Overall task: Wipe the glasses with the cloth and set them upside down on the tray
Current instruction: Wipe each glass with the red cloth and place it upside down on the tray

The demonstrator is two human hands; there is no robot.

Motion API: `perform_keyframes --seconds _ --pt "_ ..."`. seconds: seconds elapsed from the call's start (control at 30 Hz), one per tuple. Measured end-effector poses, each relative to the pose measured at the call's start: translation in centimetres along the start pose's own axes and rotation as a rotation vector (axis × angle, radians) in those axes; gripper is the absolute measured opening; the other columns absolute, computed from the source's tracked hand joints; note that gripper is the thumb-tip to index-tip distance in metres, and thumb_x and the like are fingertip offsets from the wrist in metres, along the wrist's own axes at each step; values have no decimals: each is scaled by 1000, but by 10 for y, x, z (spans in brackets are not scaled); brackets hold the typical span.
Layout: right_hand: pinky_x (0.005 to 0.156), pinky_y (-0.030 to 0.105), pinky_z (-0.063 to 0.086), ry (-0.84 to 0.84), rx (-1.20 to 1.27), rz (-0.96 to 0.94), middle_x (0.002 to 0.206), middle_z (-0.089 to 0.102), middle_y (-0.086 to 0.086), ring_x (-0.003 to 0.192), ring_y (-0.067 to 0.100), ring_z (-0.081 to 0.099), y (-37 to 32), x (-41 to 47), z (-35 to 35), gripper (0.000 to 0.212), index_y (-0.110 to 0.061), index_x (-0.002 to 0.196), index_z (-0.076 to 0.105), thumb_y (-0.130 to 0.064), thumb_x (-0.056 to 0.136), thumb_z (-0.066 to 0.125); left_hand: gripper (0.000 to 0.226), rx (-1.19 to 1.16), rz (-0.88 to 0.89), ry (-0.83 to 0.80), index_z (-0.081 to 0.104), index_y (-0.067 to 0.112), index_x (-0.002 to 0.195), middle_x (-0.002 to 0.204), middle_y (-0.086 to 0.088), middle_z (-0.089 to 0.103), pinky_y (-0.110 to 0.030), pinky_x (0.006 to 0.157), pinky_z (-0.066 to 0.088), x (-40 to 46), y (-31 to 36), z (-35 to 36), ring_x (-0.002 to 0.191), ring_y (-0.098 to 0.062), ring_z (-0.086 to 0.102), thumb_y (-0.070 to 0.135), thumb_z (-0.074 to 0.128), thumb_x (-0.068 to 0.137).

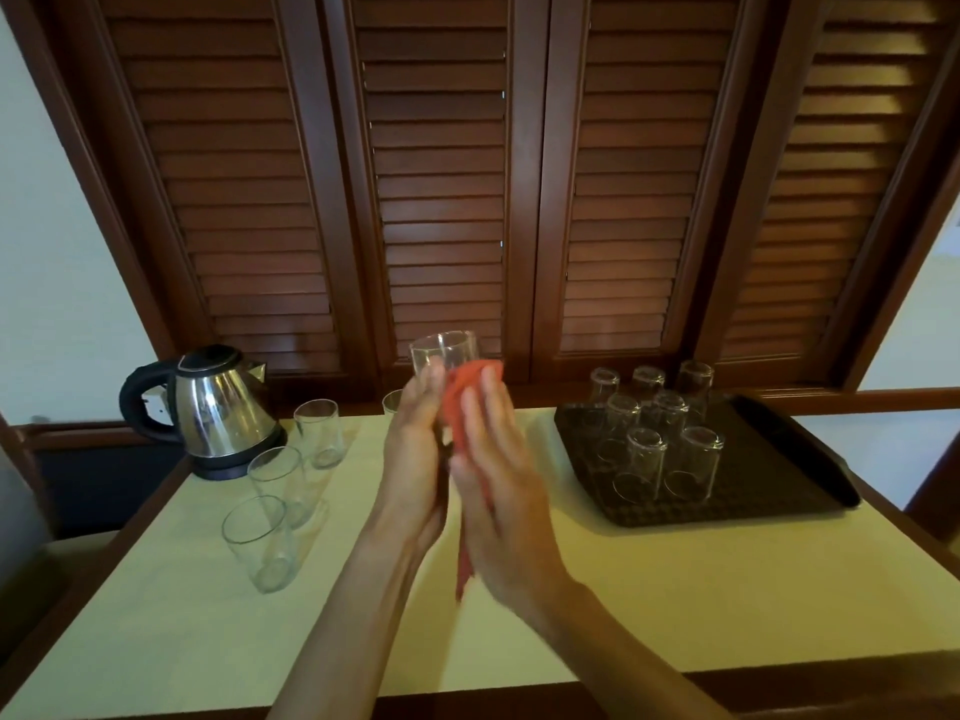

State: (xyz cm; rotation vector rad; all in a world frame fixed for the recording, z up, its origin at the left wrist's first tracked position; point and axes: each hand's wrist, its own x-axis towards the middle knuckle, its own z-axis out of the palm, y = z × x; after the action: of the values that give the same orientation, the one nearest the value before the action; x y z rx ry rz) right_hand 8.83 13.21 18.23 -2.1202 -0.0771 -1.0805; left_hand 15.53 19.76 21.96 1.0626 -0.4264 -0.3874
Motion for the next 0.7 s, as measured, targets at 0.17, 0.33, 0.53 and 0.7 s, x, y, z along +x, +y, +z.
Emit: perform_keyframes --seconds 0.17,0.33,0.53,0.7 --pt "118 10 20 61 162 140 167 6 -18 149 -9 16 -5 26 -13 55 -26 159 12 -39 108 30 55 -21 18 -61 68 20 137 140 -13 67 -54 114 46 -5 -10 -1 135 -30 60 55 57 95" --pt "117 10 20 21 223 121 169 7 -14 152 -4 13 3 -9 -2 57 -24 159 13 -46 108 26 49 -6 54 -40 66 33 134 128 -7 74 -46 104 54 -3 -8 -2 123 -22 69 55 44 97" --pt "122 17 20 37 153 123 168 4 -17 153 -2 12 -5 9 -6 58 -24 159 12 -43 107 28 56 101 17 -82 66 27 137 129 -5 74 -45 103 55 -5 -5 6 122 -23 70 63 53 95" --pt "120 30 33 77 421 236 163 33 -10 147 3 35 8 13 -11 56 -24 159 23 -36 106 34 50 52 70 -43 62 26 138 128 -2 73 -40 94 59 -7 -12 6 118 -19 71 45 63 92"
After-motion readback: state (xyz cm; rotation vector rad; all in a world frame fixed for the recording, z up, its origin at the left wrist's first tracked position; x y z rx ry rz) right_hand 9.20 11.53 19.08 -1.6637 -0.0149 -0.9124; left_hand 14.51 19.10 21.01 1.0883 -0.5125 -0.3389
